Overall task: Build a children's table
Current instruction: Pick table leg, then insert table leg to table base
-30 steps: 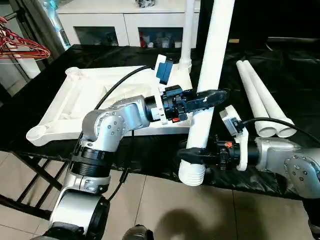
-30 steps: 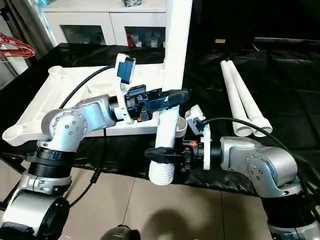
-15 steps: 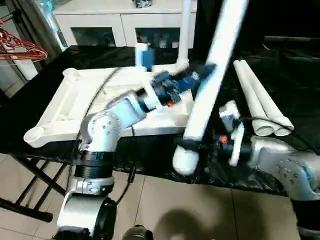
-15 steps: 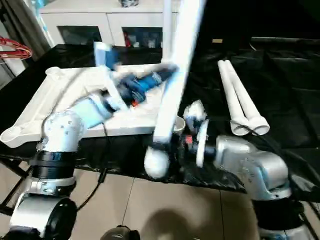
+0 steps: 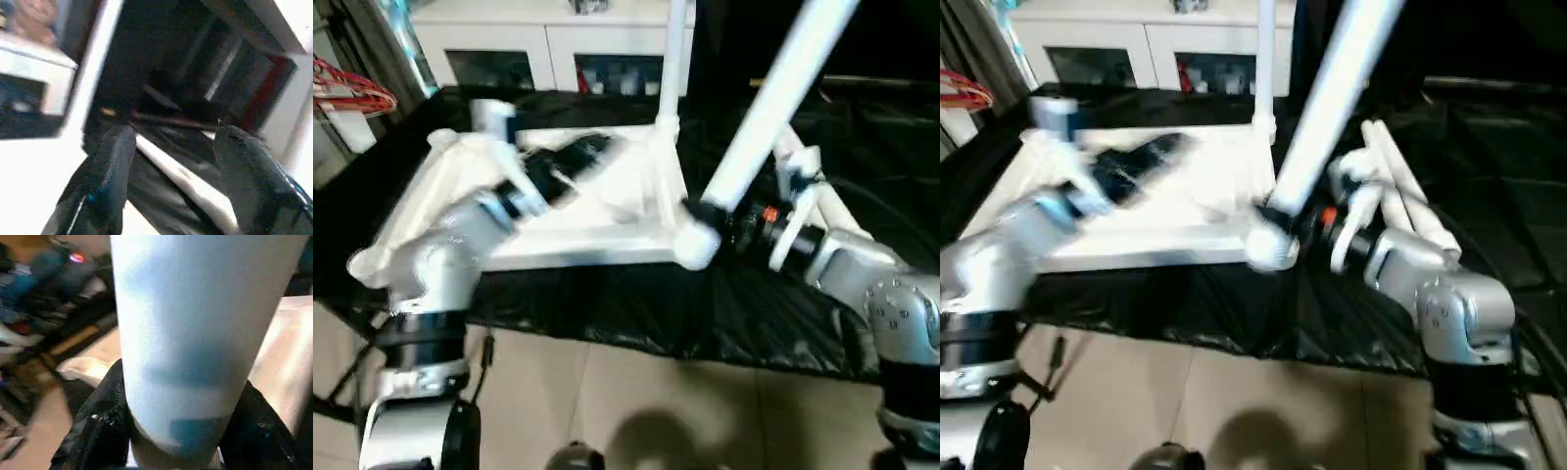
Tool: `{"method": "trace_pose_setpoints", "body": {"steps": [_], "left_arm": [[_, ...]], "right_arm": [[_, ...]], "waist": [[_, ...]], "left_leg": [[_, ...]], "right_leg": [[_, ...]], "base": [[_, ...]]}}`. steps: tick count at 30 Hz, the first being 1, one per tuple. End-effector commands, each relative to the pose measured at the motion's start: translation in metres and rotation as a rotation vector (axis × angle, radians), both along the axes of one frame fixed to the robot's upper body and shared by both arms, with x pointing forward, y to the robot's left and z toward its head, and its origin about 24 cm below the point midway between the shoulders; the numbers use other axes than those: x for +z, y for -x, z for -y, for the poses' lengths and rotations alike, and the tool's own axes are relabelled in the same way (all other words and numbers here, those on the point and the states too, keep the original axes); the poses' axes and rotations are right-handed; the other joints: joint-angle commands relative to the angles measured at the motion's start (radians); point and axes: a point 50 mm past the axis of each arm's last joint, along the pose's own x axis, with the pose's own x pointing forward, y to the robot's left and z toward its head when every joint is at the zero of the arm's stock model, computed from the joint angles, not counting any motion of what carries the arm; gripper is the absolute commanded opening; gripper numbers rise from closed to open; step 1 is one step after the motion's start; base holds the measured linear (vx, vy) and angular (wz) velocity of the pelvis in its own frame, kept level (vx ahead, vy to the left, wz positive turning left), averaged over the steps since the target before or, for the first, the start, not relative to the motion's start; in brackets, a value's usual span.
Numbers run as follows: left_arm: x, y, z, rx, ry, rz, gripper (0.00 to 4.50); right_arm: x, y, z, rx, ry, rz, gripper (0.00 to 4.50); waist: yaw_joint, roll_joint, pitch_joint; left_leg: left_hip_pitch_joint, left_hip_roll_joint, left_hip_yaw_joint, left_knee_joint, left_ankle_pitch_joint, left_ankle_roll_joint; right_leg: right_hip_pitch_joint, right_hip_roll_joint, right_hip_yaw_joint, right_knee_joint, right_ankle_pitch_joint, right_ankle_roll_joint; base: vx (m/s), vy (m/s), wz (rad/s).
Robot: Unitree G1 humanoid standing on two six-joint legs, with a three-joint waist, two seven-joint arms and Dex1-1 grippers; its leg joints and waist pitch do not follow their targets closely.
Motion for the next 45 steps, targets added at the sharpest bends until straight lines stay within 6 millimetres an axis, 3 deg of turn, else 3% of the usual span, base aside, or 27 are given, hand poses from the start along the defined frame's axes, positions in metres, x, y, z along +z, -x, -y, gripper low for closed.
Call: {"method": "trace_pose_setpoints", "body": {"steps": [1,2,3,5,7,8,10,12,14,18,20,21,23,28,29,34,36,43,44,45], "left_arm": [[-0.001,0.0,-0.007,0.09,-0.115,0.004,2.97],[-0.006,-0.005,-0.009,0.187,-0.289,0.038,2.97],[-0.007,-0.005,-0.009,0.19,-0.298,0.04,2.97],[-0.013,-0.009,-0.008,0.213,-0.343,0.021,2.97],[-0.023,-0.018,-0.004,0.261,-0.384,-0.028,2.97],[-0.024,-0.02,-0.003,0.268,-0.394,-0.032,2.97],[-0.03,-0.024,0.002,0.269,-0.464,-0.022,2.97],[-0.033,-0.025,0.008,0.229,-0.492,-0.014,3.14],[-0.04,-0.022,0.023,0.089,-0.491,-0.009,3.31],[-0.051,-0.018,0.038,-0.046,-0.561,0.024,3.7],[-0.056,-0.019,0.043,-0.083,-0.564,0.021,3.75],[-0.057,-0.019,0.045,-0.099,-0.56,0.017,3.77],[-0.068,-0.022,0.051,-0.116,-0.559,-0.016,3.77],[-0.081,-0.026,0.055,-0.134,-0.626,-0.043,3.77],[-0.082,-0.027,0.055,-0.139,-0.633,-0.044,4.05],[-0.098,-0.024,0.064,-0.34,-0.785,-0.041,4.32],[-0.103,-0.025,0.066,-0.406,-0.835,-0.05,4.49],[-0.106,-0.032,0.07,-0.438,-0.867,-0.07,4.5],[-0.106,-0.034,0.071,-0.438,-0.875,-0.073,4.23],[-0.106,-0.034,0.071,-0.438,-0.875,-0.073,4.16]], "right_arm": [[-0.007,-0.001,0.009,-0.119,0.045,-0.001,1.9],[-0.011,-0.002,0.016,-0.214,0.082,0.005,1.9],[-0.011,-0.002,0.016,-0.22,0.088,0.009,1.9],[-0.009,-0.004,0.021,-0.266,0.12,0.033,1.9],[-0.005,-0.01,0.031,-0.356,0.118,0.049,1.9],[-0.005,-0.011,0.032,-0.359,0.117,0.048,1.9],[-0.005,-0.011,0.036,-0.377,0.175,0.072,1.9],[-0.006,-0.011,0.037,-0.388,0.194,0.074,1.9],[-0.012,-0.01,0.038,-0.376,0.192,0.072,1.9],[-0.015,-0.011,0.041,-0.379,0.197,0.086,1.9],[-0.016,-0.013,0.044,-0.392,0.205,0.083,1.9],[-0.017,-0.013,0.045,-0.396,0.208,0.081,1.9],[-0.023,-0.013,0.046,-0.413,0.193,0.064,1.9],[-0.031,-0.014,0.04,-0.383,0.218,0.061,1.9],[-0.032,-0.015,0.039,-0.381,0.22,0.061,1.9],[-0.034,-0.018,0.03,-0.336,0.227,0.06,1.9],[-0.034,-0.018,0.029,-0.322,0.236,0.059,1.9],[-0.036,-0.015,0.03,-0.301,0.262,0.055,1.9],[-0.036,-0.014,0.03,-0.3,0.264,0.057,1.9],[-0.036,-0.014,0.03,-0.3,0.264,0.057,1.9]], "waist": [[0.0,0.012,-0.09],[0.002,0.015,-0.086],[0.001,0.011,-0.087],[0.004,0.013,-0.088],[0.005,0.014,-0.088],[0.003,0.007,-0.088],[0.004,0.013,-0.089],[0.004,0.013,-0.09],[0.003,0.008,-0.092],[0.005,0.012,-0.094],[0.004,0.002,-0.094],[0.005,0.004,-0.094],[0.004,-0.009,-0.093],[0.004,-0.005,-0.093],[0.005,-0.005,-0.093],[0.006,-0.014,-0.093],[0.007,-0.013,-0.093],[0.01,-0.009,-0.096],[0.011,-0.002,-0.097],[0.01,-0.005,-0.096]], "left_leg": [[0.048,0.057,-0.035,-0.08,-0.24,-0.044],[0.043,0.052,-0.036,-0.084,-0.254,-0.05],[0.045,0.053,-0.035,-0.083,-0.255,-0.053],[0.038,0.049,-0.033,-0.081,-0.235,-0.054],[0.039,0.046,-0.031,-0.078,-0.242,-0.05],[0.036,0.046,-0.031,-0.079,-0.24,-0.047],[0.04,0.046,-0.032,-0.077,-0.248,-0.044],[0.038,0.048,-0.033,-0.079,-0.238,-0.042],[0.035,0.048,-0.031,-0.076,-0.221,-0.027],[0.035,0.049,-0.03,-0.074,-0.21,-0.014],[0.033,0.049,-0.027,-0.072,-0.194,-0.005],[0.034,0.049,-0.027,-0.072,-0.191,-0.002],[0.033,0.047,-0.023,-0.07,-0.182,0.007],[0.032,0.05,-0.027,-0.072,-0.184,0.013],[0.035,0.049,-0.026,-0.071,-0.188,0.012],[0.032,0.05,-0.025,-0.072,-0.165,0.026],[0.033,0.05,-0.025,-0.072,-0.159,0.025],[0.032,0.052,-0.024,-0.067,-0.138,0.042],[0.032,0.051,-0.025,-0.066,-0.14,0.043],[0.032,0.05,-0.024,-0.066,-0.143,0.045]], "right_leg": [[0.038,-0.082,0.044,-0.076,-0.309,-0.115],[0.037,-0.081,0.044,-0.08,-0.304,-0.103],[0.036,-0.079,0.046,-0.079,-0.299,-0.095],[0.042,-0.083,0.046,-0.074,-0.28,-0.103],[0.039,-0.082,0.046,-0.076,-0.302,-0.103],[0.045,-0.084,0.046,-0.077,-0.318,-0.102],[0.041,-0.085,0.046,-0.08,-0.347,-0.089],[0.041,-0.085,0.046,-0.08,-0.334,-0.089],[0.042,-0.088,0.045,-0.079,-0.308,-0.111],[0.041,-0.088,0.046,-0.076,-0.273,-0.135],[0.045,-0.089,0.046,-0.071,-0.257,-0.148],[0.044,-0.09,0.046,-0.072,-0.26,-0.151],[0.046,-0.089,0.046,-0.075,-0.269,-0.151],[0.046,-0.091,0.045,-0.076,-0.296,-0.14],[0.044,-0.091,0.045,-0.077,-0.302,-0.139],[0.046,-0.095,0.048,-0.078,-0.302,-0.137],[0.046,-0.094,0.047,-0.077,-0.294,-0.137],[0.051,-0.098,0.047,-0.069,-0.217,-0.18],[0.051,-0.097,0.046,-0.068,-0.217,-0.182],[0.052,-0.097,0.046,-0.072,-0.218,-0.181]], "base": [[0.0,0.0,0.0],[0.0,0.0,0.0],[0.0,0.0,0.0],[0.0,0.0,0.0],[0.0,0.0,0.0],[0.0,0.0,0.0],[0.0,0.0,0.0],[0.0,0.0,0.0],[0.0,0.0,0.0],[0.0,0.0,0.0],[0.0,0.0,0.0],[0.0,0.0,0.0],[0.0,0.0,0.0],[0.0,0.0,0.0],[0.0,0.0,0.0],[0.0,0.0,0.0],[0.0,0.0,0.0],[0.0,0.0,0.0],[0.0,0.0,0.0],[0.0,0.0,0.0]]}}
